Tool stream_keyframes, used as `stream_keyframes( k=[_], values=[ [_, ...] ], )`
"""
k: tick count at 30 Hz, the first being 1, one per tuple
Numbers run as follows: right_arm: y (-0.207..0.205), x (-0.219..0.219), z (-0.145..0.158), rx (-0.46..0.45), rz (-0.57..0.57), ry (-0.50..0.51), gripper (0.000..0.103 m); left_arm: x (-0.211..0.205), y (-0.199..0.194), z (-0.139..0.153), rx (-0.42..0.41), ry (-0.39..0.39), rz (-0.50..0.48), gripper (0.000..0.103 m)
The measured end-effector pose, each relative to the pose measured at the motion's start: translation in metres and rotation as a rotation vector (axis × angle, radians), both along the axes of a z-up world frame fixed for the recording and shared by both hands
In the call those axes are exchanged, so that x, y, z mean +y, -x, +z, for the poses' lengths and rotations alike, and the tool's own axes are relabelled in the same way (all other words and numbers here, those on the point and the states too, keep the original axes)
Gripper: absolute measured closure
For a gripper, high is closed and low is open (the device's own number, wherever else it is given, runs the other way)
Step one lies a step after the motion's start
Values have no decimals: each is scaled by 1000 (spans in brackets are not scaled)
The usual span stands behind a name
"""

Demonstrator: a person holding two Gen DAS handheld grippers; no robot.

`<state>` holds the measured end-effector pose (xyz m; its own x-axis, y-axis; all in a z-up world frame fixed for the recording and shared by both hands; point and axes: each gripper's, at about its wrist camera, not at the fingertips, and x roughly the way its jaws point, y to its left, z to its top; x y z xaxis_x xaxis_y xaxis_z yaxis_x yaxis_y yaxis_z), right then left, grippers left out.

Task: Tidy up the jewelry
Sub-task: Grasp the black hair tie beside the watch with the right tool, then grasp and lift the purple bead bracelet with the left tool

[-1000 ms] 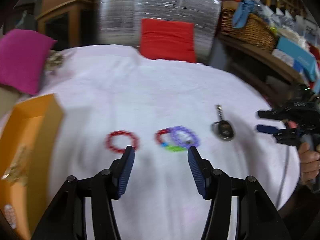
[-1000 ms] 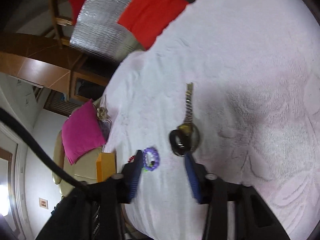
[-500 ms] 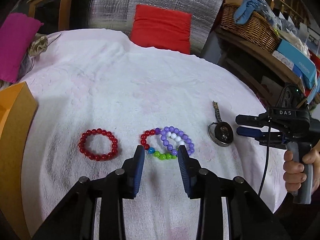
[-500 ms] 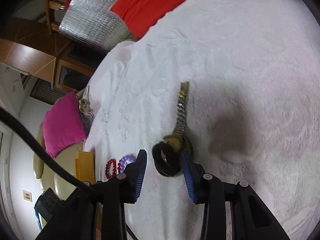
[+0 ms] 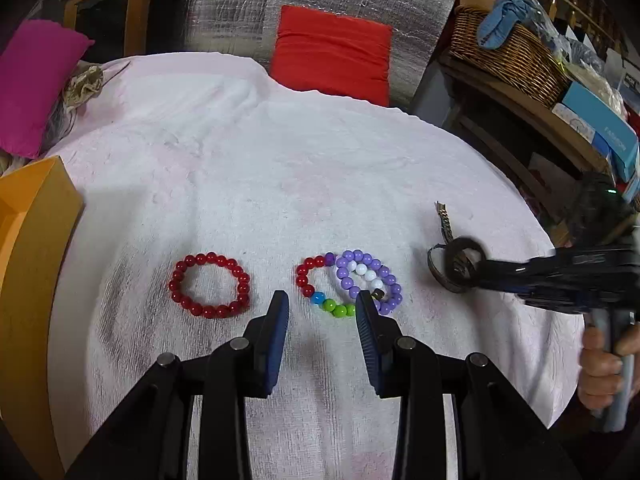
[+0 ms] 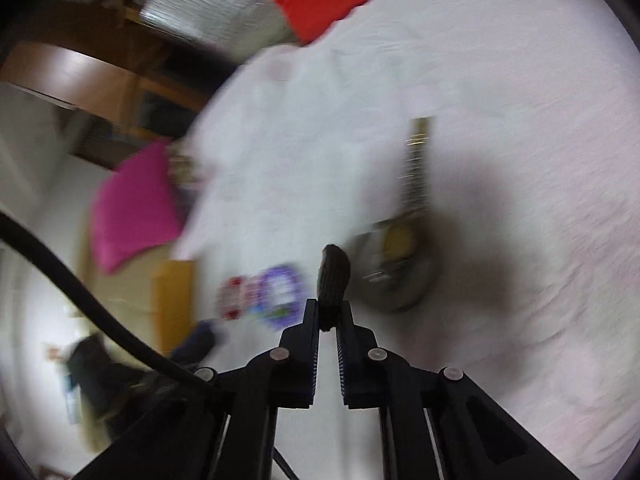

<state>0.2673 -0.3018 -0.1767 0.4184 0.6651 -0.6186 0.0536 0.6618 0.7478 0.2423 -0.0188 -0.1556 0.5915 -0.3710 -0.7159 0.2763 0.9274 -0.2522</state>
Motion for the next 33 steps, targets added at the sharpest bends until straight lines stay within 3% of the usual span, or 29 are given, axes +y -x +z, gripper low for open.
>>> stream_keyframes(
  k=[5,12,24,33],
  values=[
    [13,-32,14,-70,-82,-63,94,-5,0,-1,6,4,-15,68],
    [19,-77,-6,40,-209,15,94,-23,-3,-9,38,9,-72,61],
    [22,-95,-23,106,-209,23,94,-54,-20,-18,57,2,-125,59],
    [24,-93,-23,114,-200,26,94,-56,-36,-25,102,11,-76,60]
  ],
)
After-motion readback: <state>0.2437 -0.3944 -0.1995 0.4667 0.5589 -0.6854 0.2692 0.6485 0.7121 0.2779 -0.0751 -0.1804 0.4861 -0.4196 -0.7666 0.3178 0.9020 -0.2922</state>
